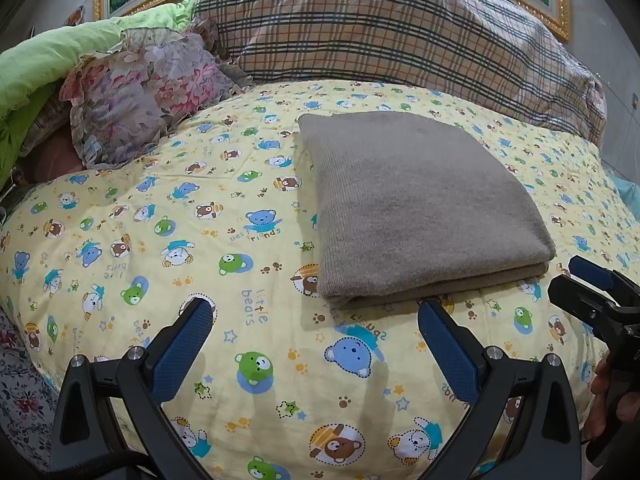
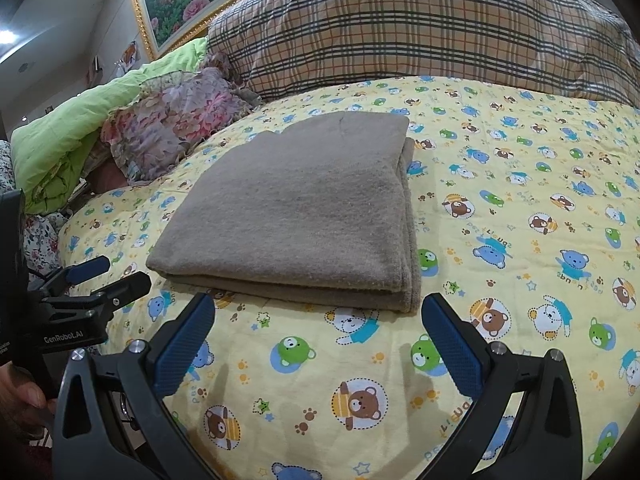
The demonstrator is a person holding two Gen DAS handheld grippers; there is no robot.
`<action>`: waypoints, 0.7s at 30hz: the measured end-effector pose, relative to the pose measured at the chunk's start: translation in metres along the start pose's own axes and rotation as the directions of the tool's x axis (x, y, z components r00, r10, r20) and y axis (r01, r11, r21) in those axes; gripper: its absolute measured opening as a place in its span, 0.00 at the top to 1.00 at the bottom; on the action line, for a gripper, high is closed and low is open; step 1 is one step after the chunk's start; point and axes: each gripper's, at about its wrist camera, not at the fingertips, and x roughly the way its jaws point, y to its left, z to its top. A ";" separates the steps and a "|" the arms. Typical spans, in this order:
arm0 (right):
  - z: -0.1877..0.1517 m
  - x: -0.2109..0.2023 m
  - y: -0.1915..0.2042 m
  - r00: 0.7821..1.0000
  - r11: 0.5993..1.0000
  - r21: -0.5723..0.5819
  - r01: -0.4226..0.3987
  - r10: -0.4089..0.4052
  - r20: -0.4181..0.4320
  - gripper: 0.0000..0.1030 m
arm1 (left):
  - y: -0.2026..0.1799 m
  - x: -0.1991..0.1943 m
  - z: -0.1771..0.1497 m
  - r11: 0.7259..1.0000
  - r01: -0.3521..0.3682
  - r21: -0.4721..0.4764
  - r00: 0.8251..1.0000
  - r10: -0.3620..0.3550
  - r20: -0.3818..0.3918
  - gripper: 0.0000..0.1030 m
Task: Fold small clothes
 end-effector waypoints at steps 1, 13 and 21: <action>0.000 0.000 0.000 1.000 1.000 0.000 0.000 0.000 -0.001 0.00 | 0.000 0.000 0.000 1.000 0.001 0.000 1.000 -0.001 -0.001 0.00; -0.002 0.001 -0.002 1.000 1.000 0.004 0.000 0.000 -0.010 0.00 | -0.001 0.003 -0.002 1.000 0.001 0.000 1.000 -0.001 -0.018 0.00; -0.003 0.001 -0.003 1.000 1.000 0.006 -0.001 0.001 -0.011 0.00 | -0.001 0.003 -0.003 1.000 0.000 -0.003 1.000 0.000 -0.021 0.00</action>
